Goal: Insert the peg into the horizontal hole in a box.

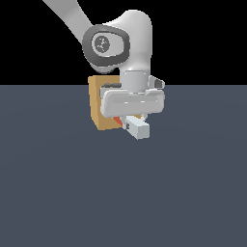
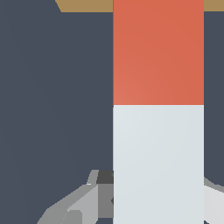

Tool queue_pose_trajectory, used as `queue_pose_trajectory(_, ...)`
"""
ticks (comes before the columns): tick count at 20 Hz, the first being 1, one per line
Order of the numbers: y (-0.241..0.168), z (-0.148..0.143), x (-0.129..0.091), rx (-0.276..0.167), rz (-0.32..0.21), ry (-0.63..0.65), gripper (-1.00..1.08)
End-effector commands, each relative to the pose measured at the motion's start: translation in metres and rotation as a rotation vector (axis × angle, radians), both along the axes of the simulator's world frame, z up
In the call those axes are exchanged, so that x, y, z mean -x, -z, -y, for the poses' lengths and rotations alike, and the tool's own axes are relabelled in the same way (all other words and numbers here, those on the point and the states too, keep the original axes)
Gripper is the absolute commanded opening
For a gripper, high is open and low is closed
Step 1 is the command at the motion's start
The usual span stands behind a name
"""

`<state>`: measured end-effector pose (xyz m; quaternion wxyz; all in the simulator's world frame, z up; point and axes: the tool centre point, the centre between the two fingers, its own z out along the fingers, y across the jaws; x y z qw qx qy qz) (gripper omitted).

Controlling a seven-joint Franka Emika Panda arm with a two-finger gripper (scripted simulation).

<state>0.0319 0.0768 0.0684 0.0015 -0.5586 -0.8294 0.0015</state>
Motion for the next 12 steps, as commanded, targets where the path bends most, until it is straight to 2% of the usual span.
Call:
queue_pose_trajectory(1, -0.002, -0.01, 0.003, -0.001, 0.004, -0.002, -1.0)
queue_pose_trajectory(12, -0.003, -0.09, 0.036, -0.001, 0.006, -0.002, -1.0)
